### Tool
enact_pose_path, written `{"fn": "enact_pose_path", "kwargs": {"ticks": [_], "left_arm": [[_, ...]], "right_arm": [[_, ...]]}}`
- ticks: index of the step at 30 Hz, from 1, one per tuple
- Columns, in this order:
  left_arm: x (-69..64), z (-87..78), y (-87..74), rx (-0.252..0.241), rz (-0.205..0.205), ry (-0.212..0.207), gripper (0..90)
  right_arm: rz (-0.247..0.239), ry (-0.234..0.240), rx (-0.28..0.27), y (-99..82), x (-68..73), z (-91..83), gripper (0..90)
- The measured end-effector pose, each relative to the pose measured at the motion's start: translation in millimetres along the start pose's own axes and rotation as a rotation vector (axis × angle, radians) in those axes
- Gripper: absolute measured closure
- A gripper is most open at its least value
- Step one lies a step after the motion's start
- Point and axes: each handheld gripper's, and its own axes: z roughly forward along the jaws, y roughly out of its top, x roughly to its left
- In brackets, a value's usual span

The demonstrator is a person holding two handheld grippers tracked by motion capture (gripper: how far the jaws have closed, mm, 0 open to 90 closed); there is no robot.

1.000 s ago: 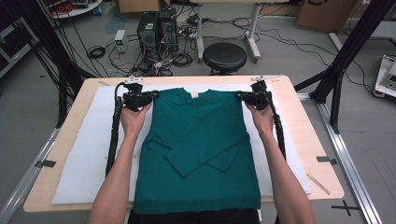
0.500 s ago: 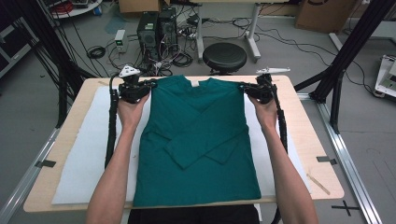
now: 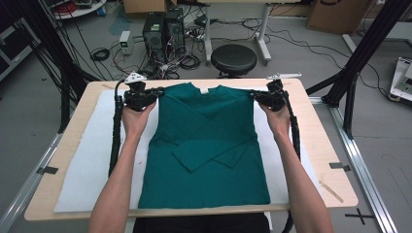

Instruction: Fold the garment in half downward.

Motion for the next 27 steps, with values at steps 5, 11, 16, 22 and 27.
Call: {"fn": "enact_pose_path", "kwargs": {"ticks": [5,11,16,22,27], "left_arm": [[-5.5,-5.6,-3.5,0.011,0.025,-0.015,85.8],[-6.4,-11.2,-14.7,0.021,0.020,-0.037,85.7],[-8.3,-19.4,-23.6,0.023,0.004,-0.068,85.7],[-16.6,-25.7,-36.4,0.051,0.037,-0.081,85.7],[-23.2,-31.6,-48.4,0.060,0.039,-0.119,85.6]], "right_arm": [[-0.029,0.024,0.017,-1.2,4.9,-3.6,85.3],[-0.086,0.012,0.059,-3.4,13.7,-5.8,85.3],[-0.073,0.030,0.064,-21.8,11.2,-7.4,85.3],[-0.059,0.052,0.072,-42.4,12.7,-12.6,85.2],[-0.055,0.067,0.087,-58.5,17.8,-16.8,85.0]]}}
